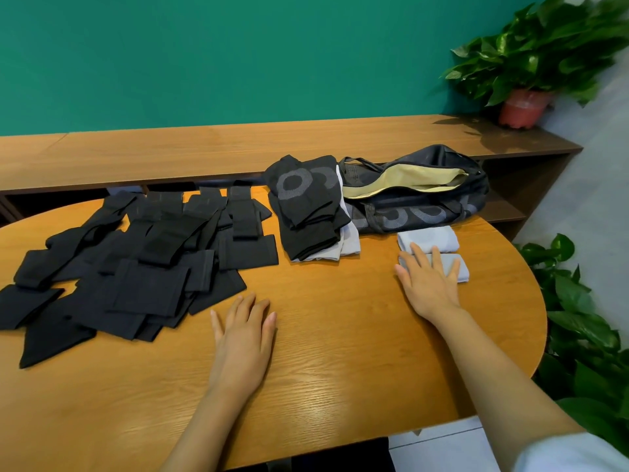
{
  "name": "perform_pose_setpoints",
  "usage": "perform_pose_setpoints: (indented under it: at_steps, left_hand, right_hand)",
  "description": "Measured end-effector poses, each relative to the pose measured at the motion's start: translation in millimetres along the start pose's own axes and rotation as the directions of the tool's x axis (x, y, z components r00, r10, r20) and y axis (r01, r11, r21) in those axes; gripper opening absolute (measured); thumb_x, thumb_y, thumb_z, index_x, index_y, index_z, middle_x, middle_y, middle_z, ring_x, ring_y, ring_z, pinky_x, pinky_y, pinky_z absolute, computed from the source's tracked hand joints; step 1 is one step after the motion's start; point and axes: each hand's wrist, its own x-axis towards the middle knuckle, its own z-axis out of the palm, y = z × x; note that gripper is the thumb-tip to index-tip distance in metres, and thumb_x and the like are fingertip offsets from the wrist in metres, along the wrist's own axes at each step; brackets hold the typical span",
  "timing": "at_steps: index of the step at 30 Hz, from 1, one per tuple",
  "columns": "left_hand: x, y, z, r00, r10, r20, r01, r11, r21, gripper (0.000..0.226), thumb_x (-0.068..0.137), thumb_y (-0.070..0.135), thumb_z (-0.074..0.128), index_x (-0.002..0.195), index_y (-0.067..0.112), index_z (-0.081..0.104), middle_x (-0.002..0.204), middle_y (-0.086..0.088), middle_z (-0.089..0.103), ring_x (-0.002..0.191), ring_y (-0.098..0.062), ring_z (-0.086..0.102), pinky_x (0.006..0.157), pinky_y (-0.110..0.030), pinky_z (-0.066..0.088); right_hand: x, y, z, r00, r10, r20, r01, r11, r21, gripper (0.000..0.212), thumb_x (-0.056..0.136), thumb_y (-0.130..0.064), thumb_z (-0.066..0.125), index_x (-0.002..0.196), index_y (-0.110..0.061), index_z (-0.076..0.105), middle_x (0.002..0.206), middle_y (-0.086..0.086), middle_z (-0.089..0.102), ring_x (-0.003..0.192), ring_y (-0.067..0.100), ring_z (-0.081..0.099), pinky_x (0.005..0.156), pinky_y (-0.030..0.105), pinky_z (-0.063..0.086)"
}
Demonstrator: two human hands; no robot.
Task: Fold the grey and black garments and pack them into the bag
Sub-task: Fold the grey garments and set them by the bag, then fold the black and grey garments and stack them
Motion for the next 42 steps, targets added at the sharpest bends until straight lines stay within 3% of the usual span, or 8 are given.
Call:
perform_pose_setpoints:
  at_steps: [13,21,26,32,36,40,42]
  left_hand:
    - [1,3,-3,1.000,-0.018,0.018,0.017,1.000,0.004,0.067,0.093,0.053,0.010,0.142,0.024,0.045,0.152,0.002,0.035,0.146,-0.014,0.018,0.120,-0.049,-0.005]
    - [1,3,-4,0.999,-0.031,0.027,0.031,0.999,-0.008,0.050,0.102,0.044,0.021,0.141,0.024,0.045,0.152,0.002,0.035,0.145,-0.014,0.018,0.121,-0.048,-0.004]
    - [0,5,-5,0.999,-0.043,0.023,0.043,0.999,-0.011,0.048,0.103,0.042,0.020,0.140,0.025,0.045,0.152,0.004,0.034,0.145,-0.012,0.018,0.120,-0.047,-0.005]
    - [0,6,-8,0.998,-0.051,0.022,0.051,0.998,-0.019,0.046,0.104,0.041,0.020,0.139,0.027,0.045,0.149,0.007,0.035,0.143,-0.009,0.021,0.121,-0.046,-0.004]
    - [0,6,-8,0.998,-0.055,0.021,0.055,0.998,-0.022,0.045,0.104,0.041,0.020,0.139,0.027,0.046,0.149,0.007,0.035,0.142,-0.009,0.020,0.121,-0.046,-0.004]
    - [1,6,-8,0.998,-0.058,0.028,0.058,0.998,-0.016,0.045,0.104,0.041,0.020,0.139,0.027,0.045,0.150,0.007,0.035,0.143,-0.009,0.020,0.121,-0.047,-0.003]
    - [1,6,-8,0.998,-0.057,0.030,0.057,0.998,-0.018,0.045,0.104,0.041,0.020,0.139,0.027,0.045,0.150,0.007,0.034,0.143,-0.010,0.019,0.121,-0.048,-0.003]
  right_hand:
    - [16,24,-4,0.995,-0.061,-0.080,0.067,0.995,0.074,0.050,0.105,-0.041,0.022,0.154,-0.033,0.017,0.164,-0.004,0.000,0.149,0.023,-0.011,0.114,0.064,-0.006]
    - [17,-73,-28,0.903,-0.364,-0.229,0.367,0.930,-0.031,0.049,0.104,-0.044,0.022,0.151,-0.033,0.025,0.162,-0.010,0.007,0.149,0.015,-0.011,0.117,0.056,-0.008]
    - [38,-131,-32,0.862,-0.491,-0.126,0.482,0.871,-0.095,0.049,0.105,-0.045,0.021,0.149,-0.028,0.034,0.163,-0.009,0.004,0.149,0.021,-0.013,0.115,0.060,-0.008]
    - [61,-162,-29,0.864,-0.503,0.037,0.503,0.855,-0.128,0.054,0.105,-0.046,0.017,0.151,-0.021,0.031,0.164,-0.006,0.001,0.148,0.025,-0.016,0.116,0.060,-0.007]
    - [63,-169,-30,0.875,-0.481,0.057,0.485,0.870,-0.092,0.057,0.105,-0.046,0.017,0.153,-0.018,0.025,0.163,-0.006,0.010,0.150,0.022,-0.010,0.115,0.057,-0.010]
    - [66,-167,-28,0.872,-0.486,0.052,0.489,0.867,-0.099,0.055,0.105,-0.046,0.019,0.145,-0.018,0.042,0.163,-0.005,0.012,0.150,0.020,-0.006,0.115,0.056,-0.009]
    - [67,-166,-27,0.874,-0.484,0.048,0.486,0.868,-0.103,0.054,0.105,-0.046,0.019,0.146,-0.019,0.041,0.163,-0.005,0.011,0.150,0.020,-0.005,0.117,0.055,-0.007]
